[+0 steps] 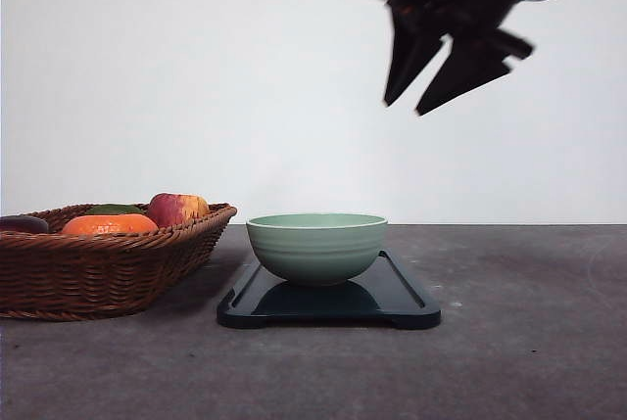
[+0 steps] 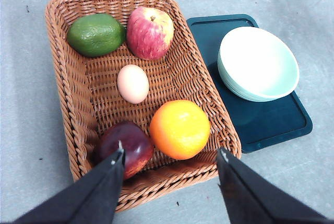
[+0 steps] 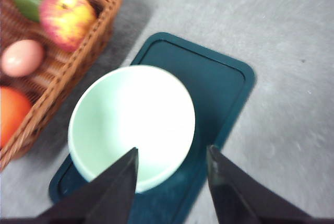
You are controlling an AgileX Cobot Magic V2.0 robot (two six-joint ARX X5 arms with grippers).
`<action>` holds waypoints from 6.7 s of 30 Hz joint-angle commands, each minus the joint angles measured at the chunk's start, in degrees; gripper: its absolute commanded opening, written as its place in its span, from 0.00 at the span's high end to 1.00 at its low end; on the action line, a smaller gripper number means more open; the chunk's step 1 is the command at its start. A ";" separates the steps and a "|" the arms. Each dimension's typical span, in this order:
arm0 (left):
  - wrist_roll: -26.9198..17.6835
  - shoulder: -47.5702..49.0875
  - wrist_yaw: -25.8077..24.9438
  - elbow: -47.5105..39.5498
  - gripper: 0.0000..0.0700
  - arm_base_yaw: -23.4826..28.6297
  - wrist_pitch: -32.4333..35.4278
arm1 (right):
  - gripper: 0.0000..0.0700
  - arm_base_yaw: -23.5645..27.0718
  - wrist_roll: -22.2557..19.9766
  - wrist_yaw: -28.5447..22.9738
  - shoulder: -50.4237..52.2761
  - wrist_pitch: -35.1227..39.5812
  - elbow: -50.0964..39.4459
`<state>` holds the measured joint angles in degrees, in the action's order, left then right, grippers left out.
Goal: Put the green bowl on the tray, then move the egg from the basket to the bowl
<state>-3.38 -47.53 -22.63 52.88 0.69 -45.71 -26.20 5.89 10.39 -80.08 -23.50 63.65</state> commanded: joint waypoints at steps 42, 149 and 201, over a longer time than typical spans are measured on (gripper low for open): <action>8.63 -40.56 18.45 31.34 0.48 -15.63 -8.42 | 0.64 -0.20 -0.77 -4.87 36.70 -7.44 -24.26; 13.21 -57.67 18.62 33.03 0.67 -35.12 19.17 | 0.64 -0.20 -0.74 -4.90 36.70 -8.36 -24.26; 10.92 -68.61 18.82 50.53 0.23 -37.55 -0.13 | 0.64 -0.20 -0.74 -4.85 36.72 -10.21 -24.26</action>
<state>8.55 -115.95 -3.95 101.43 -36.54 -45.22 -26.15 4.73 5.76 -43.05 -34.06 39.16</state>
